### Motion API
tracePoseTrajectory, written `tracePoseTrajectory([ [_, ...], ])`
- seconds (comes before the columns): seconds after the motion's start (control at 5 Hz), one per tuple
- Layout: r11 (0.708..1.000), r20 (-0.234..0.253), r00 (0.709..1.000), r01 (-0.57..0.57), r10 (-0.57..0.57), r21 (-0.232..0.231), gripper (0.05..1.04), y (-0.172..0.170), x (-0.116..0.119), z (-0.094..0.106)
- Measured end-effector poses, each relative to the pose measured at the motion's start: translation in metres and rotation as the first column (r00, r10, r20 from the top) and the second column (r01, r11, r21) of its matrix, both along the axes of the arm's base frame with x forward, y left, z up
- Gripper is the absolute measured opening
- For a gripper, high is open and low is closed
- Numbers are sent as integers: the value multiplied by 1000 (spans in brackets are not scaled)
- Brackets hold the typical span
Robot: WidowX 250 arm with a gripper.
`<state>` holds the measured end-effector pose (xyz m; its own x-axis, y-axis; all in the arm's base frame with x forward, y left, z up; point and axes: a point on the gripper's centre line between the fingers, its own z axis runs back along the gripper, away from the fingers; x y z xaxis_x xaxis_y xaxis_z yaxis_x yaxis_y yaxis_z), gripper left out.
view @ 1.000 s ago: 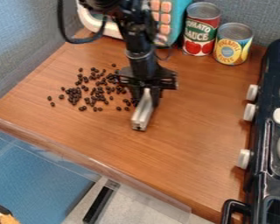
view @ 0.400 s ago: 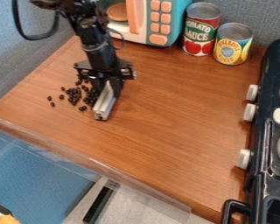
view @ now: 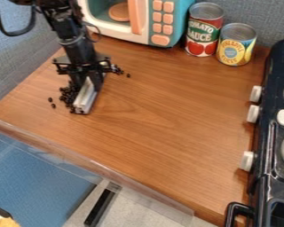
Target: Sweep into pile
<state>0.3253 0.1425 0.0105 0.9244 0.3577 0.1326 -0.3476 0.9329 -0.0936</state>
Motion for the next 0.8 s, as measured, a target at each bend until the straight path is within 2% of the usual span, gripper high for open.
tracePoseTrajectory([
  [0.4,1000,-3,1000,-20,20,-18,380,29,-15,2],
  [0.6,1000,11,1000,-6,6,-27,380,23,-19,1],
  [0.8,997,31,999,25,-22,-69,380,1,-17,6],
])
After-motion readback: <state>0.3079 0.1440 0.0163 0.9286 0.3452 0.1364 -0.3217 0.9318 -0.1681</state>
